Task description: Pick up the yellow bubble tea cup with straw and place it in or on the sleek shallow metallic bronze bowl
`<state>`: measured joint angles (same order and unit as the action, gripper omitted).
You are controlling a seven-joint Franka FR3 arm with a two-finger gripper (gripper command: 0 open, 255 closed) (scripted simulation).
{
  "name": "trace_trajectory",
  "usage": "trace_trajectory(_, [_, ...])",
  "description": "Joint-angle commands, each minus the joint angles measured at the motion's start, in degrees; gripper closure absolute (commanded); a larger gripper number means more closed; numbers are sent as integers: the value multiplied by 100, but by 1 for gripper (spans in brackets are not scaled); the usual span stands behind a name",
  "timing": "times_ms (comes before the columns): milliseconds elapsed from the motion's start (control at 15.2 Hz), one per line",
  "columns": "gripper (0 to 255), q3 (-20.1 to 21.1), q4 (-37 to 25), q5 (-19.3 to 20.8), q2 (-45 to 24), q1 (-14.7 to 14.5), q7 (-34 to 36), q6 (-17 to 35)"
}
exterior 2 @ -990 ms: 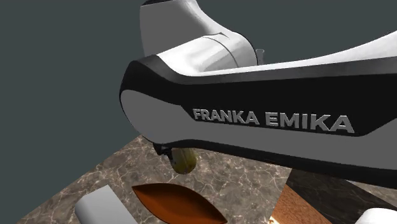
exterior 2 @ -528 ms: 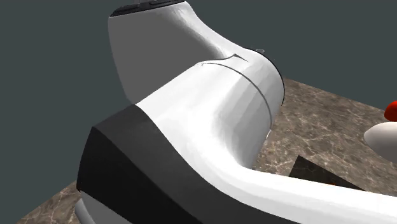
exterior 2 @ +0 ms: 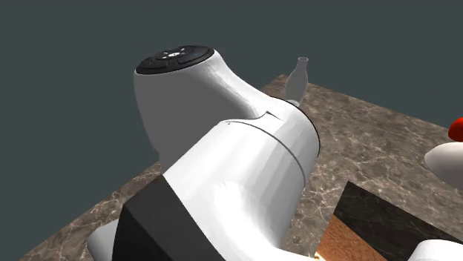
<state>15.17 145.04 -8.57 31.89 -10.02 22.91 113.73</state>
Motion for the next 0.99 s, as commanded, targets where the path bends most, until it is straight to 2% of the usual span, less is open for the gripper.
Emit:
trace_trajectory(0, [255,20,135,-14,-38,-5,-2,178])
trace_trajectory(528, [255,117,587,-57,-314,-10,6,905])
trace_trajectory(924, [255,117,587,-57,-314,-10,6,905])
